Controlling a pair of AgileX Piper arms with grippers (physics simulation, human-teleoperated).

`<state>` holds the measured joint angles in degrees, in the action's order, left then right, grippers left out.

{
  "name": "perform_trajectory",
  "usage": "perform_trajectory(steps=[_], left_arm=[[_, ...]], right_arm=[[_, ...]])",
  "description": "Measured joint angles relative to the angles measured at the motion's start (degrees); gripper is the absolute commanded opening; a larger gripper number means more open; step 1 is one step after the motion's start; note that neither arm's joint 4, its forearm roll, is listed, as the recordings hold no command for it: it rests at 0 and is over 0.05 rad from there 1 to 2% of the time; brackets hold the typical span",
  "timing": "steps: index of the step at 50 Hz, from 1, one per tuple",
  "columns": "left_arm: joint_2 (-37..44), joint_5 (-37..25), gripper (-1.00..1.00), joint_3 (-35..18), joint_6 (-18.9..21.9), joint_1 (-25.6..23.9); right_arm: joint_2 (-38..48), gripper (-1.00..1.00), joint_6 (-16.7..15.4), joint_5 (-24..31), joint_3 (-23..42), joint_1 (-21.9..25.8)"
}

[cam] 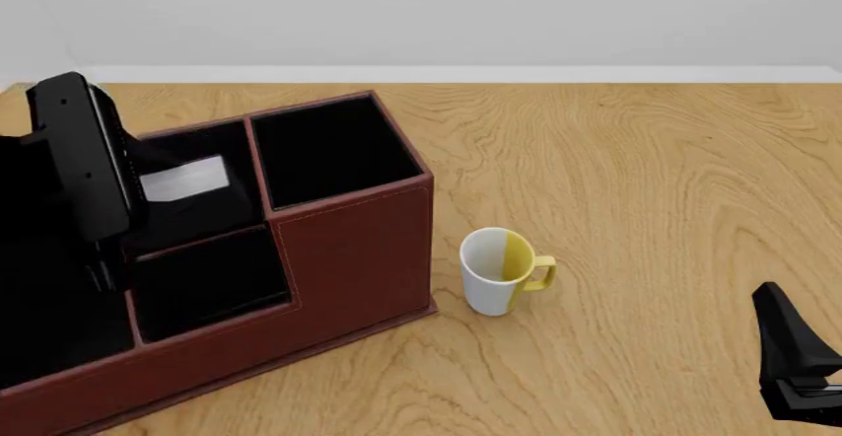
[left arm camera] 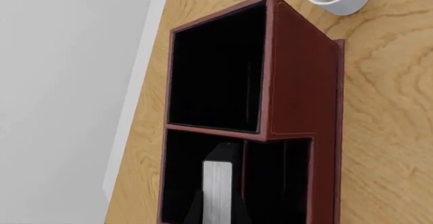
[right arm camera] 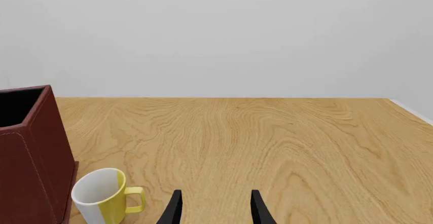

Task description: Pick up the book and place it in the front compartment of the caddy.

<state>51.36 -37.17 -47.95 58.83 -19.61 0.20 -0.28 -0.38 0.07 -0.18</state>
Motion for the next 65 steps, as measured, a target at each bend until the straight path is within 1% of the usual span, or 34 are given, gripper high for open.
perform_trajectory(steps=[31,65], left_arm=[[2.3,5.6,-1.00,3.2,1.5,2.6],[6.7,11.5,-1.00,5.1,3.0,5.4]], right_arm=[[0.0,1.00,0.0,0.0,0.0,0.0],[0.0,1.00,0.0,0.0,0.0,0.0]])
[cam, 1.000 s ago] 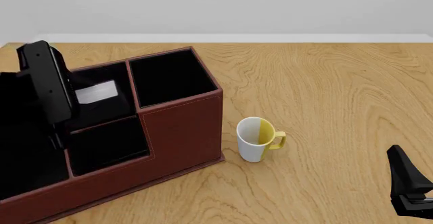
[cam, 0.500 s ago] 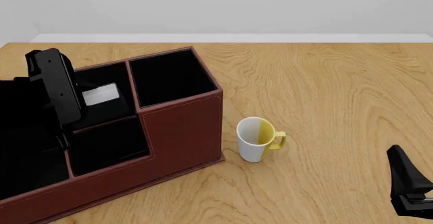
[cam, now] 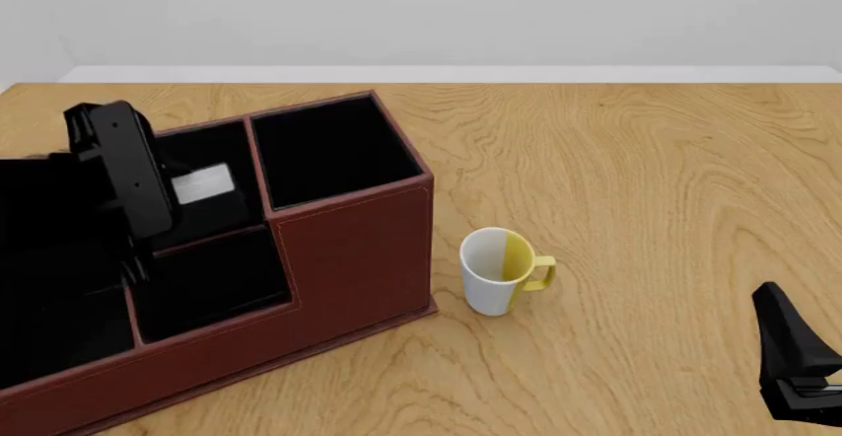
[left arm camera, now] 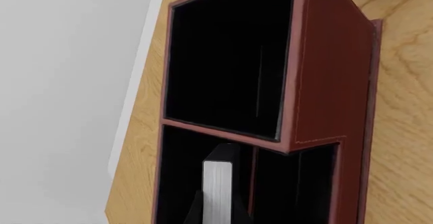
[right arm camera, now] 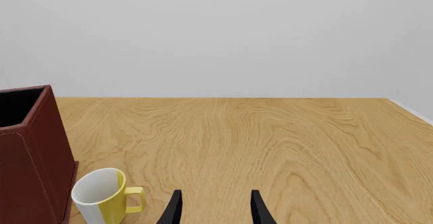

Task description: Pick up the book and place it in the front compartment of the caddy.

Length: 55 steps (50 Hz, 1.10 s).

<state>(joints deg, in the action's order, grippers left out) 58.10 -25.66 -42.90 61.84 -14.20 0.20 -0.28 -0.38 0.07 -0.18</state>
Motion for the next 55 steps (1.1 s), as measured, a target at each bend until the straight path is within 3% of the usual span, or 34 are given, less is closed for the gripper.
perform_trajectory(steps=[55], left_arm=[[2.8,7.5,-1.00,3.6,1.7,2.1]], right_arm=[[0.0,1.00,0.0,0.0,0.0,0.0]])
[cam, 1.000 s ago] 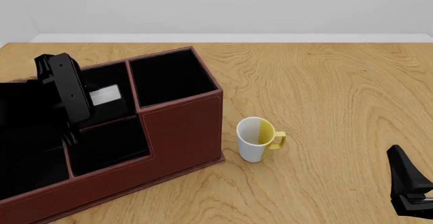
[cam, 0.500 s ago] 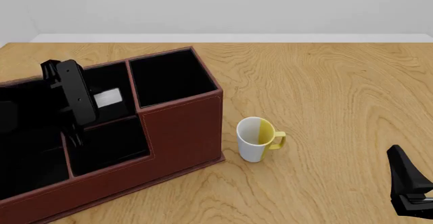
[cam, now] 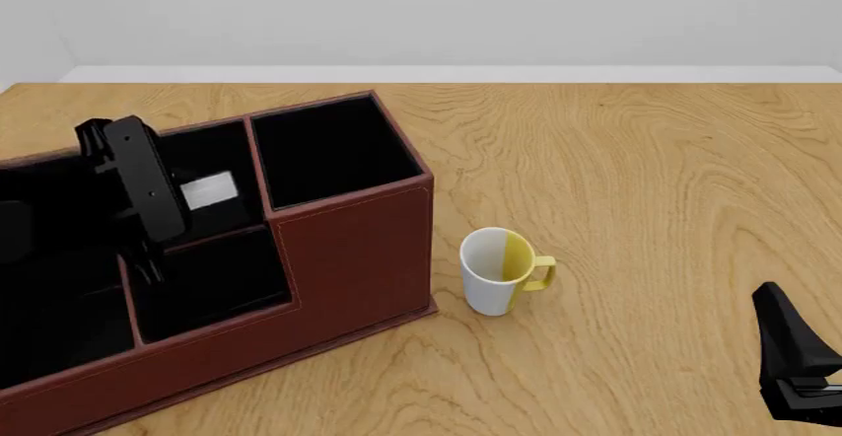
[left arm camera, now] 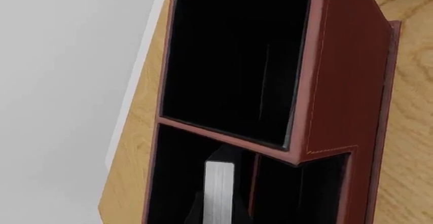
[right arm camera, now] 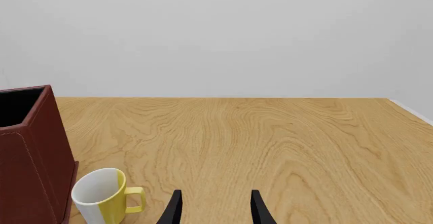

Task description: Pick up the book and place it in the front compartment of the caddy.

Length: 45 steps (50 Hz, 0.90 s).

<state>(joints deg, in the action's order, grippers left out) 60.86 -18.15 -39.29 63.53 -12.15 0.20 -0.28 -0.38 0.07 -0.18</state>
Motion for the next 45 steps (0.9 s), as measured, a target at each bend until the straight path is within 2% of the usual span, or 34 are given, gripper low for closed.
perform_trajectory(steps=[1,25,45], left_arm=[[0.0,0.0,1.00,0.0,0.0,0.0],[-2.4,-2.7,1.00,-1.7,-0.6,-2.0],[-10.1,-9.9,1.00,-3.3,0.3,-3.5]], right_arm=[[0.0,1.00,0.0,0.0,0.0,0.0],[0.0,1.00,0.0,0.0,0.0,0.0],[0.0,1.00,0.0,0.0,0.0,0.0]])
